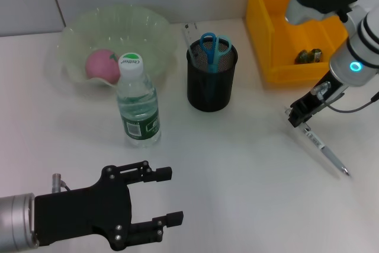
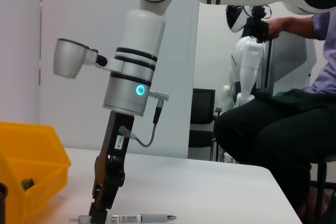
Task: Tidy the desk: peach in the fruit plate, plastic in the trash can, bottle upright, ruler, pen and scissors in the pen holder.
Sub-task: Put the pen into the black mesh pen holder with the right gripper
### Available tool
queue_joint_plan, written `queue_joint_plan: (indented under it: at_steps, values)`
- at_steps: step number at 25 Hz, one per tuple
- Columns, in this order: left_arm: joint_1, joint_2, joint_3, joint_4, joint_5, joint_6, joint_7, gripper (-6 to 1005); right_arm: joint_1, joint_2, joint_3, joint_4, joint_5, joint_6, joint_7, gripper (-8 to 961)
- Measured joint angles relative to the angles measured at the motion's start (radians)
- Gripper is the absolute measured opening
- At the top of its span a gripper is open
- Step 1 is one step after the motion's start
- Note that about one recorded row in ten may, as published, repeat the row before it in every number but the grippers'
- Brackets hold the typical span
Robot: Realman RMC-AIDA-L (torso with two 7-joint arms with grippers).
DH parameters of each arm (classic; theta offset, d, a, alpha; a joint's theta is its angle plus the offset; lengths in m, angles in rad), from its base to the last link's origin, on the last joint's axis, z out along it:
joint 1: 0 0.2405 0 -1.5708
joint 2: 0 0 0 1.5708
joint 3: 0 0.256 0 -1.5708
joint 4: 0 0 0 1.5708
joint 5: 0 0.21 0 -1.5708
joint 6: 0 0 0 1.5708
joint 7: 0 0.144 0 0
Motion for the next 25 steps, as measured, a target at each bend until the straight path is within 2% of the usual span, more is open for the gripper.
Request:
queue_joint_plan:
  at_steps: [8, 11, 14, 16, 20, 24, 25]
  values:
    - [0.0, 0.001, 0.0, -0.001, 0.0, 0.004, 0.0, 694, -0.016, -0.001, 0.01, -0.046, 0.021, -0.041, -0.022, 182]
    - [0.0, 0.002, 0.0, -0.001, -0.001, 0.007, -0.001, 694, -0.048, -0.001, 0.018, -0.148, 0.107, -0.083, -0.055, 182]
    - [0.0, 0.002, 0.0, -0.002, -0.005, 0.011, -0.001, 694, -0.103, 0.005, 0.053, -0.311, 0.229, -0.092, -0.109, 182]
    - [0.0, 0.002, 0.0, -0.002, -0.005, 0.011, -0.001, 695, -0.145, 0.011, 0.084, -0.427, 0.327, -0.068, -0.15, 183]
    - [0.0, 0.002, 0.0, -0.001, -0.005, 0.014, -0.001, 695, -0.201, 0.016, 0.11, -0.554, 0.488, 0.025, -0.216, 183]
    - [0.001, 0.001, 0.0, -0.002, -0.005, 0.02, -0.001, 694, -0.227, 0.024, 0.108, -0.567, 0.649, 0.133, -0.313, 183]
    - [0.002, 0.0, 0.0, -0.002, -0.006, 0.021, -0.001, 694, -0.227, 0.024, 0.108, -0.567, 0.649, 0.133, -0.313, 183]
